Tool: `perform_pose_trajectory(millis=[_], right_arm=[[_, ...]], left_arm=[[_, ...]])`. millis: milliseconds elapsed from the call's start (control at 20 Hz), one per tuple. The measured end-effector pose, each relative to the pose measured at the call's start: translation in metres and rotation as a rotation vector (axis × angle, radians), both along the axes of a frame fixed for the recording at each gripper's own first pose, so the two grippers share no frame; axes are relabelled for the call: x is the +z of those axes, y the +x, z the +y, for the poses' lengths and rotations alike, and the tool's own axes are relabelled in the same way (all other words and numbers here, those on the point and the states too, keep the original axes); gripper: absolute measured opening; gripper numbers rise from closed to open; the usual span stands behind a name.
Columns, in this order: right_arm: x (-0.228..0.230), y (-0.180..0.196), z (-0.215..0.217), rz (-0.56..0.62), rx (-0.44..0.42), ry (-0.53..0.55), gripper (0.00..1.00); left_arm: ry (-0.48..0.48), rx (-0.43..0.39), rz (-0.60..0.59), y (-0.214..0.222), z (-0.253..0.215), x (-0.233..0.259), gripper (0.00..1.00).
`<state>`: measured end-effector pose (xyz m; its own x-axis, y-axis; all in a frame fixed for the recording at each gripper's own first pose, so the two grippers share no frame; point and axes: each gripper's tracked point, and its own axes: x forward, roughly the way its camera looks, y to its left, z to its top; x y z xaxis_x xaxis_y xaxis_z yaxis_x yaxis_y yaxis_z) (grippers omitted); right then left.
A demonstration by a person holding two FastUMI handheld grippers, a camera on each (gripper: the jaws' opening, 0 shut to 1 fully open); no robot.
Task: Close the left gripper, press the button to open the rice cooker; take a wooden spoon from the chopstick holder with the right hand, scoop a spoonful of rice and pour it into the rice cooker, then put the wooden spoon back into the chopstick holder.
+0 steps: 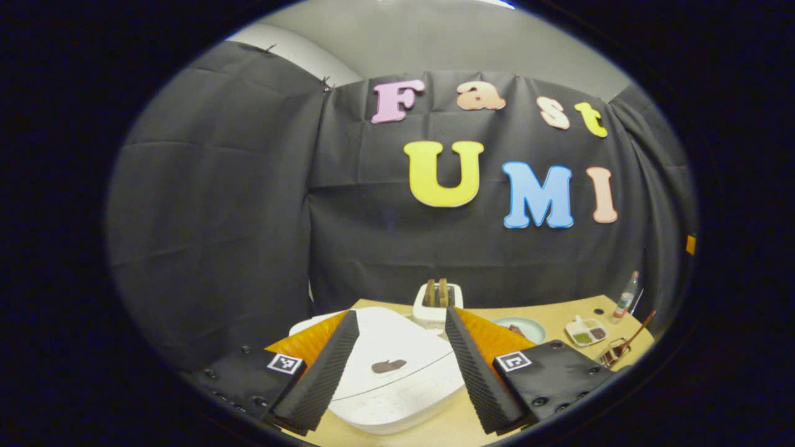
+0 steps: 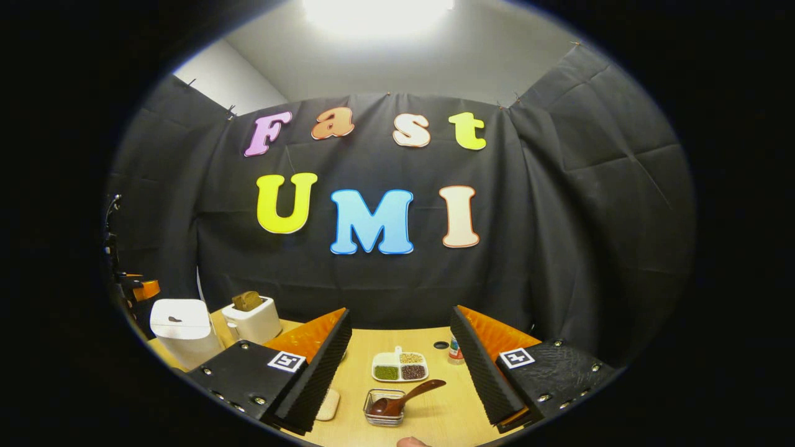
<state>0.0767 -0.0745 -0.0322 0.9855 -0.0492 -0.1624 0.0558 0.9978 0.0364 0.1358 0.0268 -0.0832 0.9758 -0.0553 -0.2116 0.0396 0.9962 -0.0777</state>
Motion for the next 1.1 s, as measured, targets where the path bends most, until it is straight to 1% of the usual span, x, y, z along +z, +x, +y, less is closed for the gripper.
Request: perform_pose_trajectory(millis=[50, 100, 150, 250, 300, 400, 550, 650, 850, 900, 950, 1000, 1050, 1100], right_arm=[[0.007, -0.001, 0.005, -0.018, 0.000, -0.002, 0.98], [0.011, -0.001, 0.009, -0.031, -0.004, -0.011, 0.98], [0.013, -0.002, 0.016, -0.037, 0.000, -0.010, 0.97], [0.019, -0.006, 0.034, -0.051, 0.022, 0.026, 0.98], [0.023, -0.007, 0.043, -0.068, 0.031, 0.052, 0.98], [0.027, -0.011, 0.051, -0.098, 0.031, 0.073, 0.98], [0.030, -0.021, 0.072, -0.126, 0.050, 0.070, 0.98], [0.032, -0.025, 0.087, -0.142, 0.084, 0.058, 0.98], [0.025, -0.030, 0.105, -0.126, 0.120, 0.056, 0.98], [0.022, -0.031, 0.107, -0.122, 0.123, 0.056, 0.98], [0.022, -0.032, 0.110, -0.118, 0.127, 0.055, 0.98], [0.022, -0.032, 0.110, -0.119, 0.127, 0.051, 0.98], [0.024, -0.032, 0.109, -0.121, 0.125, 0.044, 0.98], [0.025, -0.033, 0.109, -0.127, 0.123, 0.042, 0.98]], left_arm=[[-0.001, -0.001, -0.029, -0.004, -0.004, 0.019, 0.99], [0.000, 0.004, -0.055, -0.013, -0.009, 0.030, 0.97], [0.001, 0.004, -0.086, -0.024, -0.012, 0.042, 0.99], [0.012, -0.009, -0.136, -0.042, -0.024, 0.061, 0.95], [0.019, -0.014, -0.163, -0.051, -0.029, 0.067, 0.97], [0.039, -0.037, -0.199, -0.069, -0.043, 0.078, 0.96], [0.030, -0.089, -0.194, -0.087, -0.071, 0.076, 0.95], [0.001, -0.107, -0.187, -0.088, -0.083, 0.074, 0.98], [-0.006, -0.098, -0.188, -0.088, -0.075, 0.078, 1.00], [-0.012, -0.094, -0.187, -0.087, -0.075, 0.077, 0.95], [-0.017, -0.097, -0.185, -0.087, -0.075, 0.076, 1.00], [-0.020, -0.103, -0.185, -0.088, -0.076, 0.076, 0.95], [-0.019, -0.107, -0.186, -0.089, -0.076, 0.077, 1.00], [-0.020, -0.113, -0.191, -0.087, -0.077, 0.078, 1.00]])
